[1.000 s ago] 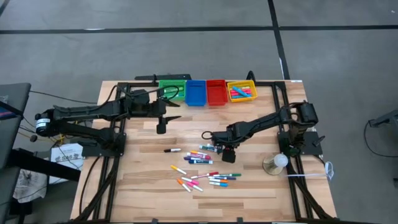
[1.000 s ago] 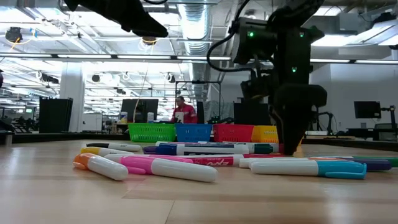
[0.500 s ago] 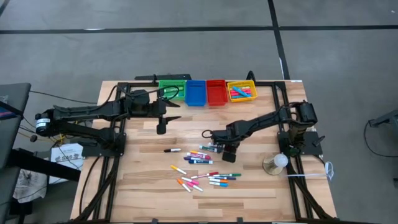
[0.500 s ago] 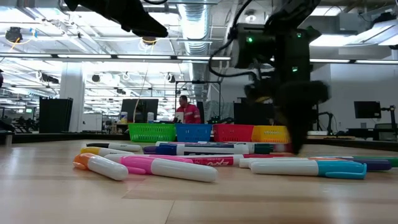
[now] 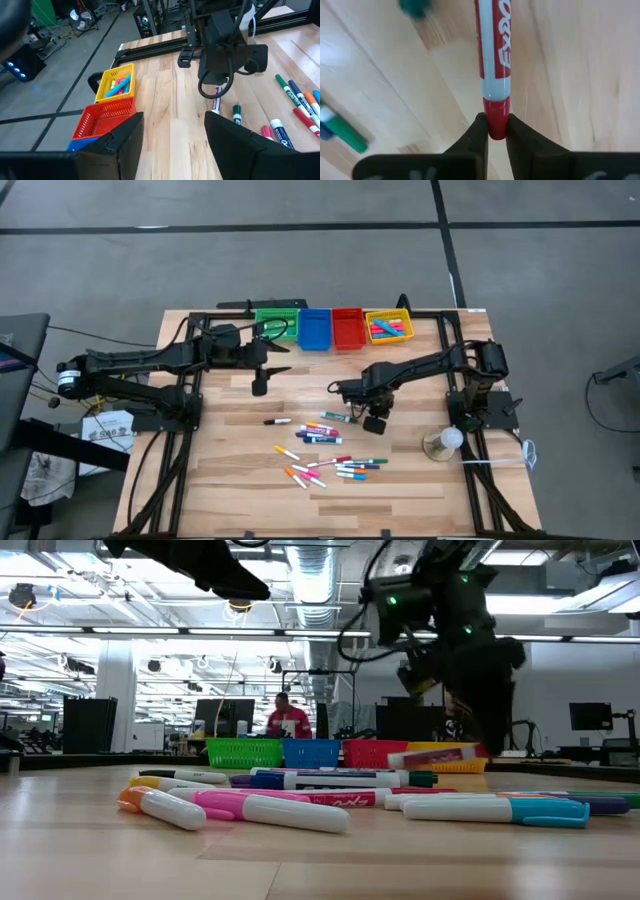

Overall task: Pick & Place Markers
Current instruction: Put the large red marker pen into the green bin

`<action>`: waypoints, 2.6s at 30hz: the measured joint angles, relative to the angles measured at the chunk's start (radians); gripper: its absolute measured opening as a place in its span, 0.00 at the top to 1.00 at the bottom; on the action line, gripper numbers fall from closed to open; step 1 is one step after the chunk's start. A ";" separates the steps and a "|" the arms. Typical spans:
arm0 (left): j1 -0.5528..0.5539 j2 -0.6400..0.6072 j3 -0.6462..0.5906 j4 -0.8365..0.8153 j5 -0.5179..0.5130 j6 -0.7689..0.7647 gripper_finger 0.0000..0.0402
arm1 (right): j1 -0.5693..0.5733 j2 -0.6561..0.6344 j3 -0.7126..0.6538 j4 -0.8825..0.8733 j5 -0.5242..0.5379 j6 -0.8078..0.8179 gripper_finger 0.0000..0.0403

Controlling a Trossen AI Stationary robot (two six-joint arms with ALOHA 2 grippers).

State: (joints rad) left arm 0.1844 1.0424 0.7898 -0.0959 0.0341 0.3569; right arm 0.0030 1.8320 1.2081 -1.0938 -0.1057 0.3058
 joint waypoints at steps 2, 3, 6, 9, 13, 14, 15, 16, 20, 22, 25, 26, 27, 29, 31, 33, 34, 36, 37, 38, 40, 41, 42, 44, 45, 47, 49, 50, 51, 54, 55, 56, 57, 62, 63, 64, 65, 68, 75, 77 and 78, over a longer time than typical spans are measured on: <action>0.000 0.008 0.000 -0.002 0.000 -0.011 0.48 | 0.001 0.000 0.029 -0.001 0.000 -0.016 0.93; 0.000 0.014 0.000 -0.006 0.002 -0.020 0.48 | 0.001 0.000 0.047 -0.001 0.001 -0.021 0.93; 0.005 0.051 0.000 -0.059 0.072 -0.008 0.48 | -0.003 0.000 0.100 -0.001 0.007 -0.024 0.92; 0.006 0.123 -0.001 -0.104 0.172 0.000 0.48 | -0.009 -0.001 0.159 -0.002 0.008 -0.026 0.90; -0.011 0.225 -0.001 -0.092 0.249 0.000 0.48 | -0.014 -0.001 0.236 -0.025 0.009 -0.027 0.91; -0.017 0.247 -0.001 -0.078 0.251 0.000 0.48 | -0.014 -0.001 0.252 -0.034 0.009 -0.028 0.91; -0.024 0.266 -0.001 -0.069 0.251 0.001 0.48 | -0.013 -0.001 0.265 -0.039 0.009 -0.032 0.92; -0.031 0.284 -0.001 -0.053 0.252 0.001 0.48 | -0.013 -0.001 0.276 -0.043 0.009 -0.035 0.92; -0.062 0.337 -0.001 0.039 0.252 0.005 0.48 | -0.013 -0.001 0.306 -0.065 0.008 -0.037 0.90; -0.077 0.354 -0.001 0.098 0.249 0.007 0.48 | -0.013 -0.001 0.311 -0.064 0.008 -0.037 0.90; -0.093 0.378 -0.001 0.156 0.211 0.028 0.48 | -0.008 -0.001 0.314 -0.065 0.006 -0.037 0.90; -0.096 0.386 -0.001 0.171 0.191 0.038 0.48 | -0.006 -0.001 0.315 -0.064 0.003 -0.037 0.90; -0.100 0.393 -0.001 0.179 0.174 0.052 0.48 | -0.004 -0.001 0.315 -0.064 0.003 -0.037 0.90; -0.101 0.413 -0.001 0.197 0.170 0.067 0.48 | 0.000 -0.001 0.315 -0.063 0.002 -0.037 0.90; -0.101 0.433 -0.001 0.206 0.169 0.068 0.48 | 0.004 -0.001 0.315 -0.060 0.001 -0.036 0.90; -0.101 0.452 -0.001 0.216 0.169 0.067 0.48 | 0.004 -0.001 0.315 -0.053 0.000 -0.036 0.90; -0.101 0.462 -0.001 0.227 0.168 0.066 0.48 | 0.004 -0.001 0.315 -0.048 -0.001 -0.034 0.90; -0.102 0.475 -0.001 0.252 0.168 0.060 0.48 | 0.004 -0.001 0.315 -0.042 -0.001 -0.033 0.90; -0.105 0.479 -0.001 0.272 0.167 0.055 0.48 | 0.004 -0.001 0.315 -0.042 -0.001 -0.034 0.90; -0.106 0.479 -0.001 0.279 0.167 0.052 0.48 | 0.004 -0.001 0.315 -0.038 -0.002 -0.034 0.90; -0.111 0.479 -0.001 0.310 0.147 0.052 0.48 | 0.004 -0.001 0.315 -0.029 -0.004 -0.034 0.90; -0.113 0.479 -0.001 0.320 0.144 0.051 0.48 | 0.004 -0.001 0.315 -0.022 -0.004 -0.034 0.90; -0.113 0.479 -0.001 0.330 0.140 0.051 0.48 | 0.004 -0.001 0.315 -0.015 -0.006 -0.034 0.90; -0.113 0.479 -0.001 0.346 0.140 0.051 0.48 | 0.002 -0.001 0.315 -0.006 -0.013 -0.034 0.90; -0.113 0.479 -0.001 0.349 0.140 0.054 0.48 | 0.001 -0.001 0.315 -0.001 -0.018 -0.034 0.90; -0.113 0.483 -0.001 0.350 0.139 0.054 0.48 | -0.005 -0.001 0.315 0.015 -0.026 -0.034 0.90; -0.113 0.485 -0.001 0.346 0.138 0.055 0.48 | -0.005 -0.001 0.315 0.029 -0.026 -0.034 0.90; -0.113 0.485 -0.001 0.350 0.139 0.055 0.48 | -0.005 -0.001 0.315 0.040 -0.026 -0.034 0.90; -0.114 0.488 0.000 0.353 0.139 0.056 0.48 | -0.005 -0.001 0.315 0.049 -0.026 -0.034 0.90; -0.115 0.491 0.000 0.348 0.138 0.057 0.48 | -0.005 -0.001 0.315 0.065 -0.028 -0.035 0.90; -0.116 0.491 0.000 0.352 0.139 0.057 0.48 | -0.005 -0.001 0.315 0.067 -0.029 -0.034 0.90; -0.117 0.491 0.000 0.354 0.138 0.057 0.48 | -0.005 -0.001 0.315 0.067 -0.030 -0.035 0.90; -0.118 0.491 0.000 0.352 0.138 0.057 0.48 | -0.005 -0.001 0.315 0.070 -0.030 -0.035 0.90; -0.120 0.491 0.000 0.351 0.138 0.057 0.50 | -0.005 -0.001 0.318 0.087 -0.029 -0.035 0.90; -0.120 0.491 0.000 0.352 0.138 0.057 0.51 | -0.005 -0.001 0.323 0.085 -0.029 -0.035 0.90; -0.120 0.491 0.000 0.352 0.139 0.057 0.53 | -0.005 -0.001 0.329 0.086 -0.029 -0.036 0.90; -0.120 0.491 0.000 0.351 0.138 0.057 0.56 | -0.006 -0.001 0.335 0.088 -0.028 -0.036 0.90; -0.120 0.491 0.000 0.351 0.138 0.057 0.66 | -0.012 -0.001 0.353 0.086 -0.027 -0.037 0.89; -0.119 0.491 0.000 0.344 0.139 0.059 0.86 | -0.029 -0.001 0.377 0.076 -0.030 -0.048 0.89; -0.119 0.491 0.000 0.345 0.137 0.058 0.86 | -0.033 -0.001 0.378 0.073 -0.030 -0.050 0.89; -0.119 0.491 0.000 0.346 0.136 0.058 0.86 | -0.035 -0.001 0.378 0.071 -0.030 -0.053 0.89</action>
State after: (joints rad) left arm 0.0654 1.5333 0.7898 0.2497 0.1702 0.4152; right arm -0.0323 1.8309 1.5864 -1.0228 -0.1360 0.2528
